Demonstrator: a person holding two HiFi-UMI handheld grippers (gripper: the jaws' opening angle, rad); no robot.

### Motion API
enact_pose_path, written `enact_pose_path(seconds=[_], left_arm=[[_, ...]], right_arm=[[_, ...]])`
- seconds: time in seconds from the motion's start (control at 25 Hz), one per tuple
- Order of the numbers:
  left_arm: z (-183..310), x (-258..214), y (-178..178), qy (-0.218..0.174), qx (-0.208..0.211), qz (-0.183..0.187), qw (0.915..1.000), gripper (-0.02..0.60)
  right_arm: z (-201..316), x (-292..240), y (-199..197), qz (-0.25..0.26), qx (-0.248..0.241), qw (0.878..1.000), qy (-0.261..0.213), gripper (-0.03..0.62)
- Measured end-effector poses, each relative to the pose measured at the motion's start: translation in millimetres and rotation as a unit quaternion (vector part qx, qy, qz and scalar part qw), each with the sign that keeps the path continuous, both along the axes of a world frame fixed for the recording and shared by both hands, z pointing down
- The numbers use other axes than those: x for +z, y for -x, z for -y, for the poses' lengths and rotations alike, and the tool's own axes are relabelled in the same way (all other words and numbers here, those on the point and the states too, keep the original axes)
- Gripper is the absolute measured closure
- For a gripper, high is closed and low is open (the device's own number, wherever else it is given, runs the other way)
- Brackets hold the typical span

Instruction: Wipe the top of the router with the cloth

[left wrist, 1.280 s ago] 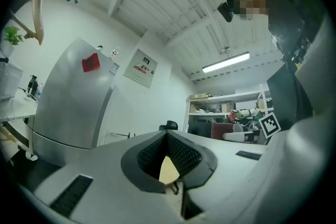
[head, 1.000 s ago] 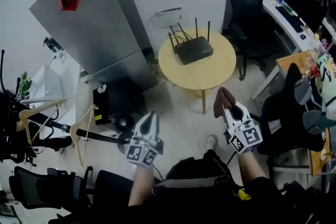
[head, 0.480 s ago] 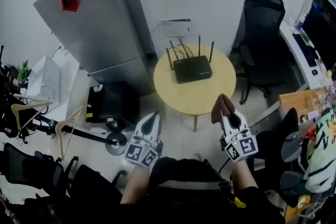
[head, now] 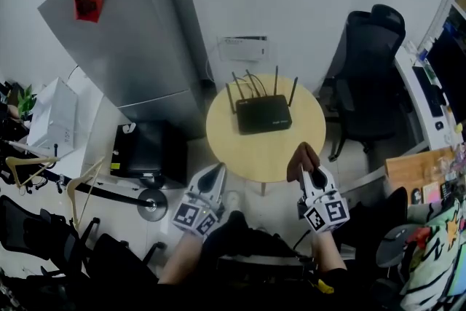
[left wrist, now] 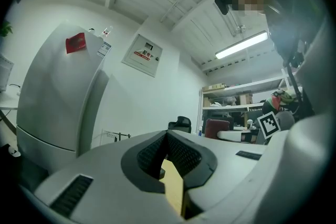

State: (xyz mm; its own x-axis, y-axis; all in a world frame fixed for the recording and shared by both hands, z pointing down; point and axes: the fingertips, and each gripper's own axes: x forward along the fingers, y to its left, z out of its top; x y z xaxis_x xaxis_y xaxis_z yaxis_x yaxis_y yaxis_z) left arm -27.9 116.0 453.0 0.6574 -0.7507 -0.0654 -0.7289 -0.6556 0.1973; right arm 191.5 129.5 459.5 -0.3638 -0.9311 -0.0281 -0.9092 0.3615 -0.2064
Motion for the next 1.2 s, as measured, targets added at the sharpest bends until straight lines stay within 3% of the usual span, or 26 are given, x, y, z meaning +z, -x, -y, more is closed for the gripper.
enact_pose_path(seconds=[0.44, 0.68, 0.96, 1.2], left_arm=[[142.8, -8.6, 16.7, -0.026, 0.032, -0.031, 0.9987, 0.588], [189.3, -16.4, 23.6, -0.045, 0.051, -0.018, 0.9975, 0.588], [216.0, -12.6, 30.8, -0.037, 0.016, -0.020, 0.9990, 0.588], [229.0, -12.6, 24.3, -0.034, -0.048, -0.023, 0.9980, 0.588]], right_arm=[[120.9, -20.5, 18.6, -0.049, 0.004, 0.999, 0.007, 0.532], [176.7, -12.5, 49.1, -0.084, -0.019, 0.996, 0.021, 0.531], [222.0, -4.2, 61.0, -0.113, -0.072, 0.991, 0.030, 0.531], [263.9, 15.3, 64.5, -0.127, -0.155, 0.978, 0.063, 0.531]])
